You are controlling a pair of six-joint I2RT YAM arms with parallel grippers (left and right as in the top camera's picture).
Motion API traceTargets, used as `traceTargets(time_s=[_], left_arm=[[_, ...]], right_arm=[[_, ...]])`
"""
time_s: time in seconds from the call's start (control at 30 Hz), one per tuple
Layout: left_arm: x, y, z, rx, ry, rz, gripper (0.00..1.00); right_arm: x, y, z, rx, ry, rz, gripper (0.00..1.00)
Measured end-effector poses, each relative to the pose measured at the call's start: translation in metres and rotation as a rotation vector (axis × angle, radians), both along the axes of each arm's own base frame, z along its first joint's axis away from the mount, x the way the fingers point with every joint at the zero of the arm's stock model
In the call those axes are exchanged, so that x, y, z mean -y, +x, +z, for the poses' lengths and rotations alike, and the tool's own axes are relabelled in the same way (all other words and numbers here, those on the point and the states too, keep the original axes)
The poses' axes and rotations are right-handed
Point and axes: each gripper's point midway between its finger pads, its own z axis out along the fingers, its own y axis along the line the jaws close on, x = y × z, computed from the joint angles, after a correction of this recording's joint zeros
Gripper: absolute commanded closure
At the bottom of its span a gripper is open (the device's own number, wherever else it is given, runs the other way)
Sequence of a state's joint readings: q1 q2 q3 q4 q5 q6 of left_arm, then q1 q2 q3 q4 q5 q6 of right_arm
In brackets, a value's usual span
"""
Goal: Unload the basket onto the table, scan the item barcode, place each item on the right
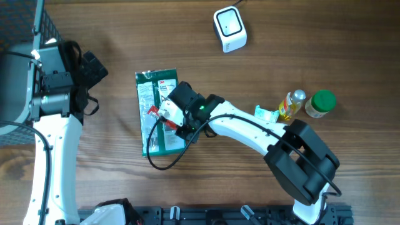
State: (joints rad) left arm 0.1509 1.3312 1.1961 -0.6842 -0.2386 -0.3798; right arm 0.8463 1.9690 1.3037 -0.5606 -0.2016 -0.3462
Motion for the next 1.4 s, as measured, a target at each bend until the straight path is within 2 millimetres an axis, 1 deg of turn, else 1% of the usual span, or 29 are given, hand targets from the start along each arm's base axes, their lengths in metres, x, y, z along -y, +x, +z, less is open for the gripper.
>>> traceTargets(time_s=[0.2, 0.3, 0.5, 0.63, 0.77, 1.13, 1.2, 1.27, 1.37, 1.4], left_arm=[[0.0, 0.0, 0.0, 0.0, 0.0, 0.0, 0.0], [0.0, 0.0, 0.0, 0.0, 0.0, 0.0, 0.0], [0.0, 0.0, 0.0, 0.0, 0.0, 0.0, 0.0], [0.0, 0.0, 0.0, 0.0, 0.0, 0.0, 0.0], [0.0, 0.0, 0.0, 0.0, 0.0, 0.0, 0.0], [0.0, 0.0, 0.0, 0.0, 0.0, 0.0, 0.0], [0.0, 0.0, 0.0, 0.0, 0.0, 0.0, 0.0], [0.0, 0.0, 0.0, 0.0, 0.0, 0.0, 0.0], [0.0, 0.0, 0.0, 0.0, 0.0, 0.0, 0.0], [0.0, 0.0, 0.0, 0.0, 0.0, 0.0, 0.0]], right_arm=[[0.001, -0.003, -0.016, -0.033, -0.019, 0.003, 0.96], [-0.002, -0.002, -0.015, -0.027, -0.005, 0.006, 0.96], [-0.019, 0.003, -0.008, -0.015, 0.075, 0.012, 0.96], [-0.026, 0.006, -0.01, -0.025, 0.107, -0.016, 0.96], [-0.029, 0.006, -0.017, -0.046, 0.117, -0.041, 0.96], [-0.035, 0.01, -0.012, -0.07, 0.148, -0.115, 0.95], [-0.034, 0.009, -0.012, -0.076, 0.142, -0.117, 0.91], [-0.029, 0.006, -0.012, -0.087, 0.122, -0.125, 0.91], [-0.011, 0.0, -0.011, -0.097, 0.038, -0.149, 0.9], [-0.005, -0.001, -0.011, -0.096, 0.014, -0.155, 0.89]])
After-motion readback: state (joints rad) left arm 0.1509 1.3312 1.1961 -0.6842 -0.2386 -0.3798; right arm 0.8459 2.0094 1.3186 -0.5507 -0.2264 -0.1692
